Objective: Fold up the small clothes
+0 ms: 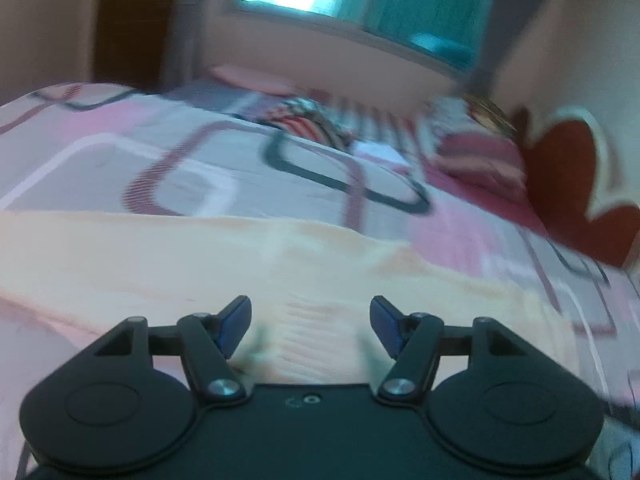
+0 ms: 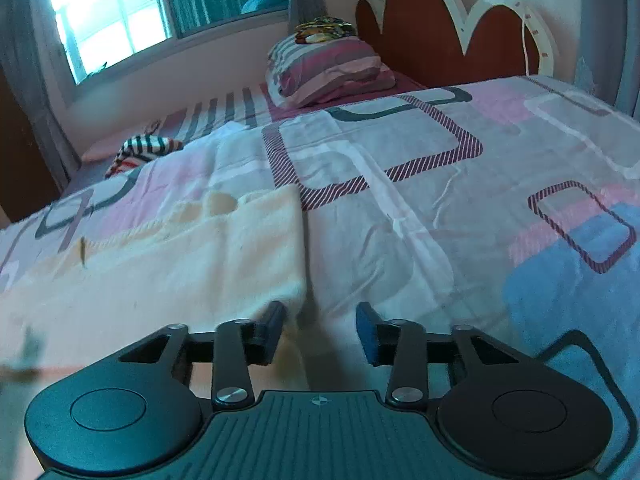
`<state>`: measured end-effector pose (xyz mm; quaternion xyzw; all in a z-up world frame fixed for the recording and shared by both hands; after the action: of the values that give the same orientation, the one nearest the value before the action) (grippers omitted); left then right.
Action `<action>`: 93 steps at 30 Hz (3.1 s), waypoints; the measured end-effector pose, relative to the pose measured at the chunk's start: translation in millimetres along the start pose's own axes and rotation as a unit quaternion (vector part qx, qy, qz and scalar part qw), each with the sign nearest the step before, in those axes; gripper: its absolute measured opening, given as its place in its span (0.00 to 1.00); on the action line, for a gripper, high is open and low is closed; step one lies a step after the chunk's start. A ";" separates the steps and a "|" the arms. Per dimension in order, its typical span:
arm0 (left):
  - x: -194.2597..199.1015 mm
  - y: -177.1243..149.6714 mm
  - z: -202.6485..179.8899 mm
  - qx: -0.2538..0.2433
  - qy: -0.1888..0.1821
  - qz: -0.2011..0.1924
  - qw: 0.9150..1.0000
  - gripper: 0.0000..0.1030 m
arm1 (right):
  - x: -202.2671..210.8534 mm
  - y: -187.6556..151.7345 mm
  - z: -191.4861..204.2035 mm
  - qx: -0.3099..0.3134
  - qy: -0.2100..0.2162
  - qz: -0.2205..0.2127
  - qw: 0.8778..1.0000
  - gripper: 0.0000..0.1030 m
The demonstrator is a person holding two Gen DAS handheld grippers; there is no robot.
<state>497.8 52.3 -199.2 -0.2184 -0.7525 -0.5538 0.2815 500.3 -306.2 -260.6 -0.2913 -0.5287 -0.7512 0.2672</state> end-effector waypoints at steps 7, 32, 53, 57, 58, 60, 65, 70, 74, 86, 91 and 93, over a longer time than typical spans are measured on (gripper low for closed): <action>-18.1 -14.7 -23.4 -0.031 -0.019 0.025 0.999 0.62 | -13.6 23.2 -4.3 -0.033 0.020 0.008 0.999 0.41; -33.9 -26.6 -19.8 -0.047 -0.015 0.059 0.997 0.69 | -12.5 10.3 1.2 0.001 0.035 0.020 0.999 0.45; -46.7 -28.8 -12.6 -0.073 0.015 0.051 0.996 0.74 | -100.5 63.6 10.6 0.008 0.001 0.011 1.000 0.06; -45.9 -29.7 -14.2 -0.086 0.021 0.050 0.995 0.74 | -97.1 61.0 8.4 0.018 -0.020 0.003 1.000 0.06; -44.4 -28.7 -14.4 -0.082 0.022 0.052 0.995 0.74 | -93.8 59.8 13.9 0.035 -0.017 0.002 0.999 0.07; -40.6 -26.3 -13.6 -0.070 0.021 0.053 0.996 0.75 | -82.6 58.4 23.7 0.058 -0.014 -0.011 0.998 0.16; -22.4 -21.4 -4.7 -0.060 0.032 0.048 0.997 0.85 | -55.9 42.7 52.6 0.072 0.034 -0.010 0.997 0.31; 3.8 -17.7 23.5 -0.042 0.053 0.040 0.997 0.85 | -38.7 17.4 90.9 0.084 0.083 0.011 0.993 0.35; 25.9 -14.9 63.7 -0.016 0.087 0.031 0.996 0.85 | -29.5 -1.0 125.3 0.100 0.119 0.033 0.987 0.35; 72.1 -16.6 217.0 0.156 0.159 0.021 0.975 0.83 | -10.6 -40.8 225.2 0.158 0.183 0.045 0.969 0.35; 79.3 -15.5 254.9 0.191 0.173 0.010 0.966 0.81 | -15.7 -54.3 260.6 0.169 0.197 0.054 0.964 0.35; 79.6 -12.0 272.1 0.212 0.172 0.005 0.962 0.79 | -19.1 -58.4 274.6 0.169 0.206 0.059 0.962 0.35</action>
<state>381.2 310.4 -216.8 -0.0583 -0.7919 -0.4092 0.4495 514.6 -26.2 -237.1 -0.1120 -0.5635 -0.6775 0.4593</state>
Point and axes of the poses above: each gripper's, at about its wrist camera, not at the fingertips, and x roughly against the way its jaws point, z to its left, y to its top, the point moved 6 cm from there along -x, roughly the way its jaws point
